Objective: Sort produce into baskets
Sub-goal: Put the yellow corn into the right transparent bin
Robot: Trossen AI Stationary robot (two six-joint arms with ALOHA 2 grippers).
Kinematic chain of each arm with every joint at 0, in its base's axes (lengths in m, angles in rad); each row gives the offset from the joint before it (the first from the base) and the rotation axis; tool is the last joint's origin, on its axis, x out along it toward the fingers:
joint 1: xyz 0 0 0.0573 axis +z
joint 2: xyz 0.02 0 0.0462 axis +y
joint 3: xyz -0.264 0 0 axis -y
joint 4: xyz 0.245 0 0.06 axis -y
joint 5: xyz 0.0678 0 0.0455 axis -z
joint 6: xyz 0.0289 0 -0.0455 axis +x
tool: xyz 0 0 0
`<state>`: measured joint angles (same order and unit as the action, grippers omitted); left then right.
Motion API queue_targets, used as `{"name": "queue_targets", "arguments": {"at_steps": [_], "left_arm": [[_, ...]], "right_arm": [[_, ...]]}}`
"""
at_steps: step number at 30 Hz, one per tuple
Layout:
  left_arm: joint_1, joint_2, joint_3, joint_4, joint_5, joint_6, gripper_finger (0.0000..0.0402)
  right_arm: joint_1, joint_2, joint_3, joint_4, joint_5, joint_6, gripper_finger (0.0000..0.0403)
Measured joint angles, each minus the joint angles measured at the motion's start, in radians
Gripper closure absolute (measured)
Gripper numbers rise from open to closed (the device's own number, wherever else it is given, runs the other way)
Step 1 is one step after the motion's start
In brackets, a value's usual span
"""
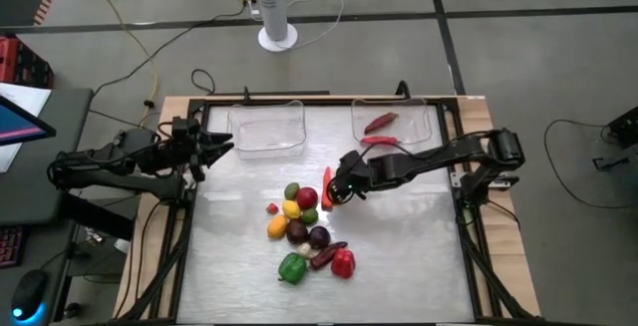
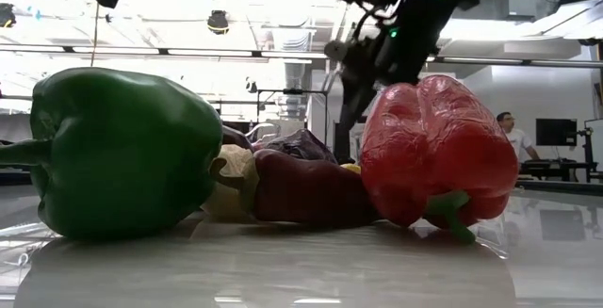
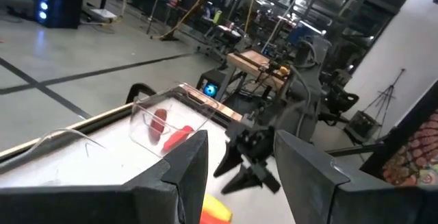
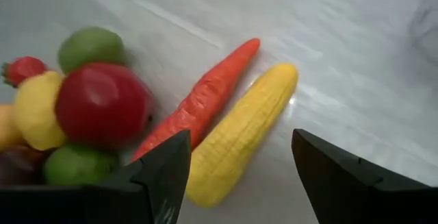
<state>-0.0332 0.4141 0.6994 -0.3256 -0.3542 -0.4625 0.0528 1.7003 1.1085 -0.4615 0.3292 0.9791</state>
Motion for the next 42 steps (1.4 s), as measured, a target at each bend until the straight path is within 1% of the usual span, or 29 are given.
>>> {"name": "queue_targets", "arguments": {"at_steps": [5, 9, 15, 19, 21, 23, 25, 28, 29, 31, 34, 36, 39, 42], "left_arm": [[0.0, 0.0, 0.0, -0.018, -0.001, -0.001, 0.0248], [0.0, 0.0, 0.0, -0.029, 0.003, -0.002, 0.0248], [0.0, 0.0, 0.0, -0.029, 0.006, -0.003, 0.0248], [0.0, 0.0, 0.0, -0.029, 0.006, -0.003, 0.0248], [0.0, 0.0, 0.0, -0.029, 0.006, -0.004, 0.0248], [0.0, 0.0, 0.0, -0.029, 0.006, -0.001, 0.0248], [0.0, 0.0, 0.0, -0.029, 0.005, 0.011, 0.0248], [0.0, 0.0, 0.0, -0.029, 0.0, 0.022, 0.0248], [0.0, 0.0, 0.0, -0.029, 0.0, 0.022, 0.0248], [0.0, 0.0, 0.0, -0.028, 0.0, 0.009, 0.0248], [0.0, -0.003, 0.0, -0.013, 0.001, -0.021, 0.0248], [0.0, -0.003, 0.0, -0.002, 0.001, -0.029, 0.0248], [0.0, -0.002, 0.0, 0.013, 0.006, -0.03, 0.0248], [0.0, -0.002, 0.0, 0.033, 0.004, -0.021, 0.0248]], "right_arm": [[0.0, 0.072, 0.0, 0.09, -0.009, -0.015, 0.0121], [0.0, 0.112, 0.0, 0.122, -0.027, -0.018, 0.0121], [0.016, 0.168, 0.001, 0.119, -0.034, -0.045, 0.0121], [0.033, 0.173, 0.001, 0.116, -0.035, -0.045, 0.0128], [0.043, 0.168, 0.001, 0.109, -0.025, -0.046, 0.0141], [0.052, 0.162, 0.0, 0.093, -0.019, -0.06, 0.0164], [0.054, 0.16, 0.001, 0.092, -0.022, -0.072, 0.0193], [0.059, 0.159, 0.001, 0.076, -0.054, -0.079, 0.0241], [0.058, 0.159, 0.001, 0.075, -0.061, -0.08, 0.0249], [0.058, 0.149, 0.001, 0.069, -0.073, -0.08, 0.0249], [0.059, 0.117, 0.014, 0.01, -0.095, -0.078, 0.0249], [0.059, 0.082, 0.045, -0.079, -0.09, -0.076, 0.0249], [0.045, 0.01, 0.097, -0.228, -0.038, -0.103, 0.0248], [0.014, -0.071, 0.145, -0.348, 0.012, -0.12, 0.0236]]}}
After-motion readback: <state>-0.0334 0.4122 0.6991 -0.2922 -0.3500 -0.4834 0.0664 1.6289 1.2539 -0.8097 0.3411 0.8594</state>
